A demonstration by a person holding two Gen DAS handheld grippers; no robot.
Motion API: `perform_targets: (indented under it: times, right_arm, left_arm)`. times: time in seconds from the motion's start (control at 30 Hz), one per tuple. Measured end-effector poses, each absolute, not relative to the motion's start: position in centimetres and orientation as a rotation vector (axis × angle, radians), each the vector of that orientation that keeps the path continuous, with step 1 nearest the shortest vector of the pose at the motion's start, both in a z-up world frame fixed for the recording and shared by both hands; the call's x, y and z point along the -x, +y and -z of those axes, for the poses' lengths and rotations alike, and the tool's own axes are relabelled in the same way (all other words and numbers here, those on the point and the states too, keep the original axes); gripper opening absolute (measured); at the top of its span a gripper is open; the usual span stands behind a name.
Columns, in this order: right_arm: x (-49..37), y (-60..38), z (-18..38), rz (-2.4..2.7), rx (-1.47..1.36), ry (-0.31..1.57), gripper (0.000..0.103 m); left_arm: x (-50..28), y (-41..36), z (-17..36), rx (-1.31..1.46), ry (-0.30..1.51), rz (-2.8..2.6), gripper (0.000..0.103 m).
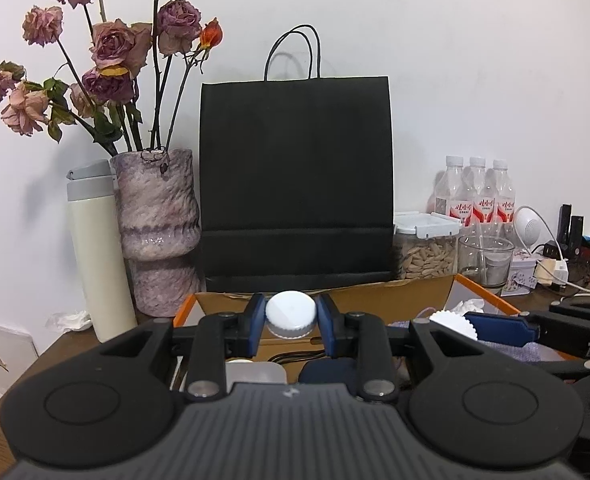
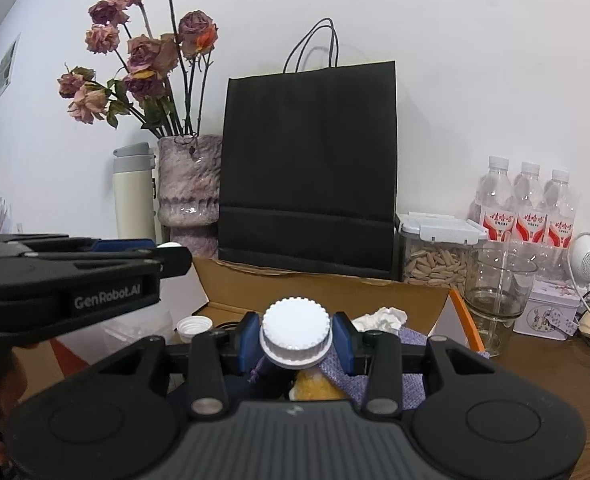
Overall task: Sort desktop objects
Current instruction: 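Carry both white caps over the box and open both grippers, then grasp the small orange piece on the table with the right gripper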
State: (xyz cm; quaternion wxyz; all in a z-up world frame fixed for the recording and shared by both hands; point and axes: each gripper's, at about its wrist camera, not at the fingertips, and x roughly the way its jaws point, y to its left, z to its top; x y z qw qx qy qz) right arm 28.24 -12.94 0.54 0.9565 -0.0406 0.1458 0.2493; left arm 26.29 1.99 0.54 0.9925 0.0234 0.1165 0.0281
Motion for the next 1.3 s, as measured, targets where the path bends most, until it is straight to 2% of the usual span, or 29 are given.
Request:
perform_targets:
  times: [0.23,0.33,0.4,0.43,0.47,0.5,0.57,0.6,0.7,1.3]
  right_arm:
    - [-28.1,-13.0,-0.3,-0.498,0.09,0.301,0.039]
    - [-28.2,-13.0,-0.3,-0.492,0.092,0.303,0.039]
    - [-28.3,-13.0,-0.1,-0.485,0.096,0.31,0.042]
    - [-28.3,-13.0,-0.1,-0.481,0.1,0.313,0.045]
    - [-28.3,-12.9,0.0,-0.477,0.104,0.313,0.054]
    - [-28.2,-12.9,0.0,-0.474,0.108,0.31,0.06]
    - [-28.1,-13.0,-0.1,-0.471,0.108,0.298,0.067]
    - [-28.0,-13.0,-0.1,-0.468,0.108,0.291,0.073]
    - [-27.8,-13.0,-0.2,-0.456,0.108,0.273,0.09]
    - [-27.3,-13.7,-0.2,-0.428,0.09,0.26,0.091]
  left_arm:
    - [-26.3,1.7,-0.1,-0.067,0.251,-0.065,0.029]
    - [-26.4,1.6,-0.1,-0.075,0.26,-0.069,0.033]
    - [-26.4,1.5,0.0,-0.079,0.262,-0.074,0.043]
    - [-26.3,1.5,0.0,-0.08,0.259,-0.082,0.057]
    - [-26.2,1.4,-0.1,-0.08,0.25,-0.093,0.071]
    - [-26.0,1.4,-0.1,-0.079,0.237,-0.103,0.077]
    - [-25.7,1.4,-0.3,-0.081,0.209,-0.129,0.098]
    - [-25.6,1.4,-0.3,-0.085,0.196,-0.141,0.103]
    - [-25.4,1.1,-0.3,-0.105,0.175,-0.156,0.103]
    - [-25.1,2.2,0.0,-0.018,0.233,-0.197,0.103]
